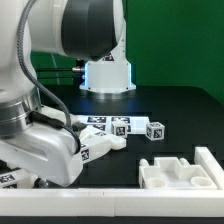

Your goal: Assemble chair

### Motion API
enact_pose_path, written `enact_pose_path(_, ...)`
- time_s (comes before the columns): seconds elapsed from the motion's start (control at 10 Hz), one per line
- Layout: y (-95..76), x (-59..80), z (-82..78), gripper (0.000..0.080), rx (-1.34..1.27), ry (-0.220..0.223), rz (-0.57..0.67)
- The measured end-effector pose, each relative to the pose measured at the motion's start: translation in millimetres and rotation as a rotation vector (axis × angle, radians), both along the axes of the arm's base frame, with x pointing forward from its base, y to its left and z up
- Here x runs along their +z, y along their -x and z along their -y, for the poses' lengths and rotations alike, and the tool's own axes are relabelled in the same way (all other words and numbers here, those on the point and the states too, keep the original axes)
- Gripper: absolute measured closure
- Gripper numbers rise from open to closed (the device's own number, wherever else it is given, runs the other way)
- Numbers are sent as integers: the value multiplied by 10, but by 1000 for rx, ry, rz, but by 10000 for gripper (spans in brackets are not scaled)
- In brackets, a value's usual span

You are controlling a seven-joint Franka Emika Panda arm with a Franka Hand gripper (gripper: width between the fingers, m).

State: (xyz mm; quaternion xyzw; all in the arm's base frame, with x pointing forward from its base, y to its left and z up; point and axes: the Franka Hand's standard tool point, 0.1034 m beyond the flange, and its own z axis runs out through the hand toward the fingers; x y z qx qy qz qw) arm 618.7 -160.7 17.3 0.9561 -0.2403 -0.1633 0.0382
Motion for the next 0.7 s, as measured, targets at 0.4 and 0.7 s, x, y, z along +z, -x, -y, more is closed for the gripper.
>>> enact_pose_path(0.4, 84, 1, -14, 380, -4, -7, -36)
enact_pose_path(0.7, 109, 8, -29, 465, -10, -7, -49)
